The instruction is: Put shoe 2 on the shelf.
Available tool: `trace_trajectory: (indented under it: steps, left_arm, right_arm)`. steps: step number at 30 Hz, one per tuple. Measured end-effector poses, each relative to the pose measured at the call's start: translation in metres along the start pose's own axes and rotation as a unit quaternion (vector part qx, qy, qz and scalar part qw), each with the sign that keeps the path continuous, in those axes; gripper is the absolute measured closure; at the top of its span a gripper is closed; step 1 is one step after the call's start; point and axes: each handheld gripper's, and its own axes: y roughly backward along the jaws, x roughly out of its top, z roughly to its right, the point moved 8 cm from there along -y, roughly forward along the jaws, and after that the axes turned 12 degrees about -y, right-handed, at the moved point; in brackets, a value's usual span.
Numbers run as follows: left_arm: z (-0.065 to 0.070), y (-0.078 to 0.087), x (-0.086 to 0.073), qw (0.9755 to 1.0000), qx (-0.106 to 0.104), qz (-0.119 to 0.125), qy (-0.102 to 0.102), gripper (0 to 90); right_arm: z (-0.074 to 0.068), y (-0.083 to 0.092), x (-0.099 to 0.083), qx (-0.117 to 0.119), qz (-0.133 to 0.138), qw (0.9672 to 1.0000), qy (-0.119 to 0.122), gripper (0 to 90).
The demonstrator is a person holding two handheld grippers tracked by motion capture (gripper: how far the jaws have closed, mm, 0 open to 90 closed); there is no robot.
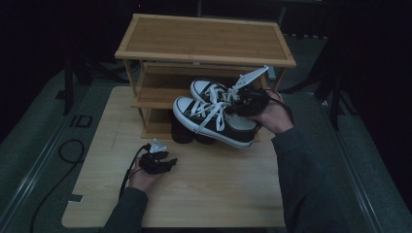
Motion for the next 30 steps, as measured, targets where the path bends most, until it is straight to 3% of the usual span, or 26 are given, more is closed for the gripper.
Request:
trace_trajectory:
  steps: [6, 14, 19, 22, 30]
  left_arm:
    - [0.0, 0.0, 0.0, 1.0, 0.0, 0.0, 0.0, 50.8]
    - [0.0, 0.0, 0.0, 1.0, 0.0, 0.0, 0.0, 50.8]
    - [0.0, 0.0, 0.0, 1.0, 0.0, -0.001, 0.0, 50.8]
    - [0.0, 0.0, 0.0, 1.0, -0.001, -0.001, 0.0, 50.8]
    - [0.001, 0.0, 0.0, 1.0, -0.002, -0.002, -0.002, 50.8]
  right_arm:
    - [0.013, -0.009, 0.007, -0.036, 0.015, 0.9978, -0.054, 85.4]
    - [0.019, -0.014, 0.012, -0.077, 0.017, 0.994, -0.075, 85.4]
    - [0.02, -0.016, 0.017, -0.089, 0.028, 0.9912, -0.094, 85.4]
    - [0.021, -0.019, 0.019, -0.113, 0.03, 0.9878, -0.103, 85.4]
    - [0.025, -0.021, 0.022, -0.139, 0.044, 0.9774, -0.153, 85.4]
